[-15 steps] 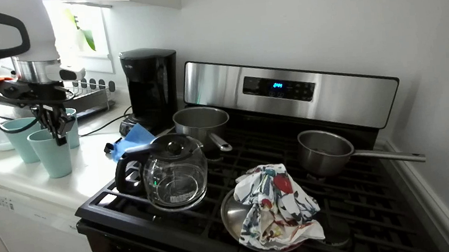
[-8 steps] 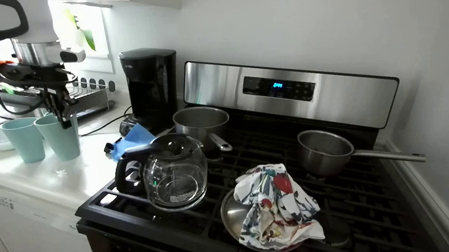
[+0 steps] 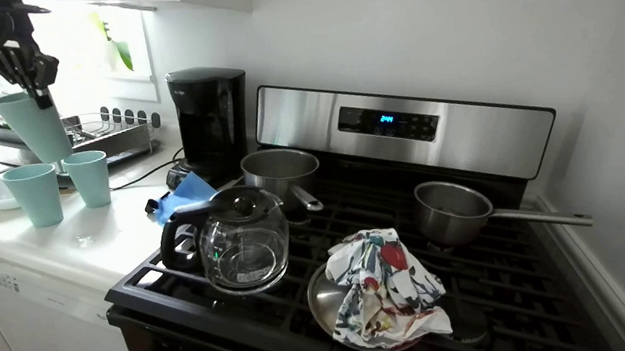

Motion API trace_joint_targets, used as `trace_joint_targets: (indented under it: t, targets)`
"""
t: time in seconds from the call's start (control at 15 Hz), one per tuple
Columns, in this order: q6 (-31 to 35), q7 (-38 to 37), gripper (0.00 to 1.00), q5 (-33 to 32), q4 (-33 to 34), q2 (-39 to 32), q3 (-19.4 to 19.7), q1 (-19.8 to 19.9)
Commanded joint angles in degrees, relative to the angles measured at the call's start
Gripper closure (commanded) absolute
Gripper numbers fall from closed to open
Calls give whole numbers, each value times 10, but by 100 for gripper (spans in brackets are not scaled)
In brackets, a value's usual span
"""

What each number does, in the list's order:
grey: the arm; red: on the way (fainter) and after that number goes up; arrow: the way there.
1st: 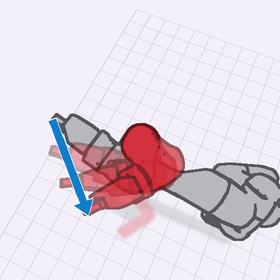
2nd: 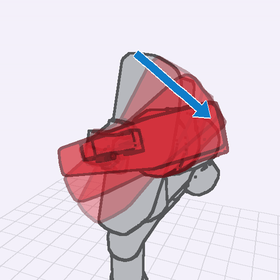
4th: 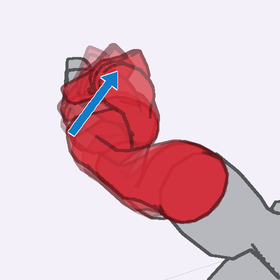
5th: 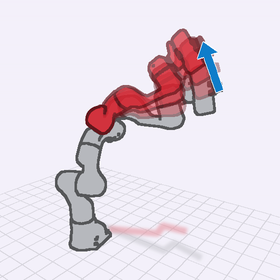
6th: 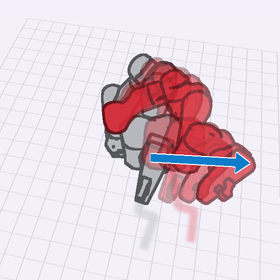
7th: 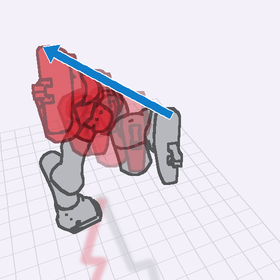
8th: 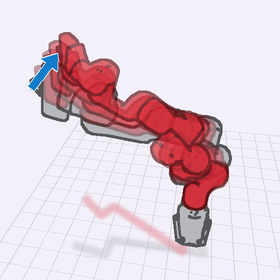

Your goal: Put the cup on the right inside the cup in the middle and then put them inside the cup on the left

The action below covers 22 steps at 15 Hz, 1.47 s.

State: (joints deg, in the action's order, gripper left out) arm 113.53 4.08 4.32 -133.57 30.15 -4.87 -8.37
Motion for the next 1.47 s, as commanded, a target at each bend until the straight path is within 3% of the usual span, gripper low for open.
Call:
trace_joint_targets:
  t: [0.0, 0.47, 1.07, 1.2, 1.27, 1.4]
  targets:
    - [-16, 29, 99, 25, 46, -27, -4, -27]
    - [-50, 66, 99, 78, 84, -105, -4, -54]
    - [-63, 80, 99, 73, 107, -177, -21, -48]
    - [-59, 83, 88, 71, 110, -188, -24, -47]
    - [-57, 82, 68, 70, 112, -193, -25, -47]
    - [-53, 79, 59, 65, 117, -202, -27, -45]
